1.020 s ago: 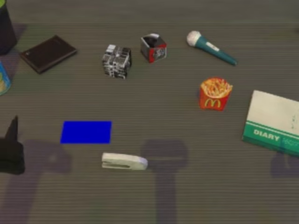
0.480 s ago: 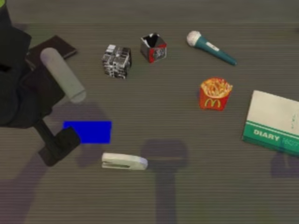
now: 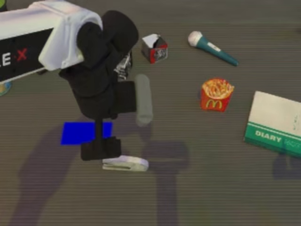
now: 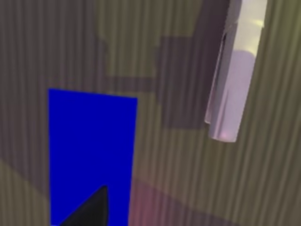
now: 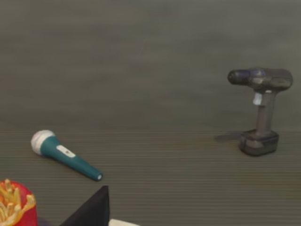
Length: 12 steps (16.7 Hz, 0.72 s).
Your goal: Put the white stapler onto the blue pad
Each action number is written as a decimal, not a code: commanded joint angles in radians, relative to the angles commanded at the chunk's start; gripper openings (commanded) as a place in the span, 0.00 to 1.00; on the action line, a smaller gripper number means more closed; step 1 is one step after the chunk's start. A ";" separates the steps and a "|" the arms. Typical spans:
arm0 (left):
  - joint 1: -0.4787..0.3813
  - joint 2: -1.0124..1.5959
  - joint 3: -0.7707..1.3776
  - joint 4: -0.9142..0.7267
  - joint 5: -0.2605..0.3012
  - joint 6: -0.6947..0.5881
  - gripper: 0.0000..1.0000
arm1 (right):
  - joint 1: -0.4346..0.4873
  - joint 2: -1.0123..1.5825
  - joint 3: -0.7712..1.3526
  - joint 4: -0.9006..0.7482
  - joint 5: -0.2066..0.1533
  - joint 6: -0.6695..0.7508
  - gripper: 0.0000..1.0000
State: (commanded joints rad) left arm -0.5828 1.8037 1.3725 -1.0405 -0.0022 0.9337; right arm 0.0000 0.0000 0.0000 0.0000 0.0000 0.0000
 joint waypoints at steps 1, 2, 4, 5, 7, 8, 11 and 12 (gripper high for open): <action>-0.015 0.044 0.038 -0.025 0.000 0.025 1.00 | 0.000 0.000 0.000 0.000 0.000 0.000 1.00; -0.028 0.080 0.070 -0.046 -0.001 0.045 1.00 | 0.000 0.000 0.000 0.000 0.000 0.000 1.00; -0.043 0.125 0.110 -0.071 -0.001 0.070 1.00 | 0.000 0.000 0.000 0.000 0.000 0.000 1.00; -0.046 0.134 0.117 -0.075 -0.002 0.074 1.00 | 0.000 0.000 0.000 0.000 0.000 0.000 1.00; -0.046 0.134 0.117 -0.075 -0.002 0.074 1.00 | 0.000 0.000 0.000 0.000 0.000 0.000 1.00; -0.046 0.134 0.117 -0.075 -0.002 0.074 1.00 | 0.000 0.000 0.000 0.000 0.000 0.000 1.00; -0.043 0.138 0.102 -0.057 -0.002 0.075 1.00 | 0.000 0.000 0.000 0.000 0.000 0.000 1.00; -0.043 0.148 0.086 -0.034 -0.001 0.075 1.00 | 0.000 0.000 0.000 0.000 0.000 0.000 1.00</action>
State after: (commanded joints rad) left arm -0.6262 1.9516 1.4589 -1.0745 -0.0036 1.0091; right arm 0.0000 0.0000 0.0000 0.0000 0.0000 0.0000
